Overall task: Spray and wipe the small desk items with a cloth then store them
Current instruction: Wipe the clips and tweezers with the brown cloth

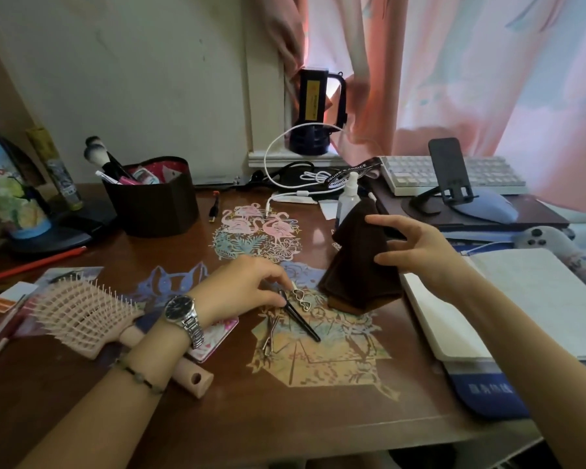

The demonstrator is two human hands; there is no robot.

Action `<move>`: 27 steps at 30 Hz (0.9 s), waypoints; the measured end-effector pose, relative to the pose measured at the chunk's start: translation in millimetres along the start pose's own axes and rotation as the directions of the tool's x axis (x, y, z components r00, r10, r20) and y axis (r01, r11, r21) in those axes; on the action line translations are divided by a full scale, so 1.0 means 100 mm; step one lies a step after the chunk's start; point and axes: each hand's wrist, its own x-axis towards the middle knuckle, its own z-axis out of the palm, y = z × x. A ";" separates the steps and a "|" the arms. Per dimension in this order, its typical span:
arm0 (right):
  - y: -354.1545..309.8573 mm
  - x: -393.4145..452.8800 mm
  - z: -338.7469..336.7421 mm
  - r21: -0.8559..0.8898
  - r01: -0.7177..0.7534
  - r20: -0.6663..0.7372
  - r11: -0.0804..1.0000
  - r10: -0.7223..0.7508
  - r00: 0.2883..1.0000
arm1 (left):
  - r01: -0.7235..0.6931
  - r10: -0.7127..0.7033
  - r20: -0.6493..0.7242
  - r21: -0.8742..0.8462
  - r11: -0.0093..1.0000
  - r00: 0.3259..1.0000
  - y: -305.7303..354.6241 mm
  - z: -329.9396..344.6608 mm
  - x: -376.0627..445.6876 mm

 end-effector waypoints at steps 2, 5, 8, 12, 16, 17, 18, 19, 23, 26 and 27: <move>0.05 -0.01 0.00 0.012 -0.007 0.000 1.000 0.007 1.000 | -0.015 0.015 0.022 0.018 1.000 1.000 0.01 0.01 0.01; 0.11 -0.01 -0.01 0.022 -0.007 -0.008 1.000 0.007 1.000 | -0.031 0.030 0.039 0.033 0.999 0.999 0.01 0.04 0.04; 0.13 -0.01 -0.02 0.019 -0.006 -0.004 1.000 0.006 1.000 | -0.038 0.037 0.045 0.013 0.999 0.998 -0.02 0.04 0.05; 0.15 -0.01 0.00 0.021 0.005 0.003 1.000 -0.005 1.000 | -0.039 0.039 0.061 -0.014 0.999 0.997 -0.08 0.03 0.04; 0.16 0.00 0.03 0.018 0.026 0.004 0.999 -0.026 1.000 | -0.023 0.024 0.064 -0.022 1.000 0.998 -0.08 0.03 0.01; 0.16 0.00 0.03 0.017 0.029 0.005 0.999 -0.029 1.000 | -0.008 0.010 0.051 -0.034 0.999 0.999 -0.07 0.03 -0.01; 0.16 0.00 0.04 0.017 0.031 0.006 0.999 -0.031 1.000 | 0.014 -0.012 0.030 -0.057 0.998 0.999 -0.06 0.02 -0.03; 0.16 0.00 0.04 0.016 0.032 0.008 0.999 -0.032 0.999 | 0.034 -0.034 0.000 -0.075 0.997 0.999 -0.05 0.01 -0.07; 0.18 0.00 0.05 -0.002 0.041 0.010 0.999 -0.041 0.999 | 0.049 -0.044 -0.090 0.054 0.997 0.995 0.01 0.00 -0.24; 0.18 -0.02 0.07 -0.006 0.050 0.009 0.999 -0.050 0.999 | 0.062 -0.051 -0.083 0.133 0.989 0.995 0.06 0.05 -0.33; 0.18 -0.02 0.08 -0.002 0.054 0.007 0.999 -0.054 0.999 | 0.063 -0.052 -0.080 0.141 0.988 0.995 0.07 0.07 -0.34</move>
